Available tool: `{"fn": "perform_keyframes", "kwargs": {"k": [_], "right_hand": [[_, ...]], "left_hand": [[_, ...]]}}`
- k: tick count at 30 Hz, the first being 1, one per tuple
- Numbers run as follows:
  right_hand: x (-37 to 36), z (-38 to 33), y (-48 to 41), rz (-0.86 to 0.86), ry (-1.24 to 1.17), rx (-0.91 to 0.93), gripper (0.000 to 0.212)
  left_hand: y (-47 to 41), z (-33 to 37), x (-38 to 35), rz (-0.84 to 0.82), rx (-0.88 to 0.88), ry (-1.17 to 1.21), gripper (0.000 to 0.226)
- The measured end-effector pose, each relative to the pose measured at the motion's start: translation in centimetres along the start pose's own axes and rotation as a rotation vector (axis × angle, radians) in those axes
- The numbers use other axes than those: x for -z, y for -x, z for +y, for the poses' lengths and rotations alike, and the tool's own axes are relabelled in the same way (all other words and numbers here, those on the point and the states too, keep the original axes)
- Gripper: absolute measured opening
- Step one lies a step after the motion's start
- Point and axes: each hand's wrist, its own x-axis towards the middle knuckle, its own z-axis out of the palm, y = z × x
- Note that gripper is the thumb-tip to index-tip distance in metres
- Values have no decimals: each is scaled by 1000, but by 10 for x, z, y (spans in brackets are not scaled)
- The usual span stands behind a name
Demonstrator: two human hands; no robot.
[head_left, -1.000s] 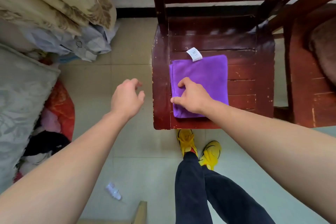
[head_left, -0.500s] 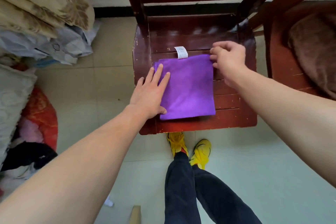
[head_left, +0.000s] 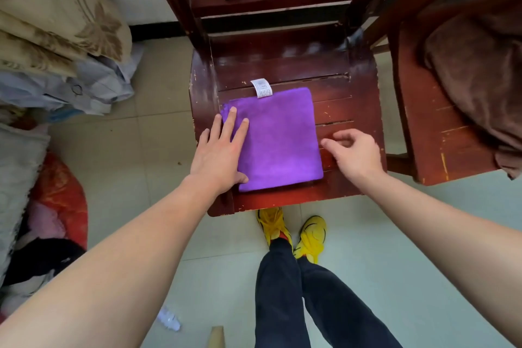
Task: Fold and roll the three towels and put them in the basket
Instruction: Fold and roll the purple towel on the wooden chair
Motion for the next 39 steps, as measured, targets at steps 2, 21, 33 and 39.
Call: {"fn": "perform_keyframes", "kwargs": {"k": [2, 21, 33, 39], "right_hand": [[-13, -13, 10, -44, 59, 40, 67], [32, -22, 29, 131, 744, 774, 32], [-15, 26, 106, -8, 694, 913, 53], [-32, 21, 99, -201, 521, 944, 46]], "left_hand": [[0, 4, 4, -17, 15, -34, 127], [-58, 54, 64, -312, 617, 1842, 81], [-65, 45, 57, 113, 395, 1267, 27], [-69, 36, 44, 229, 280, 957, 24]]}}
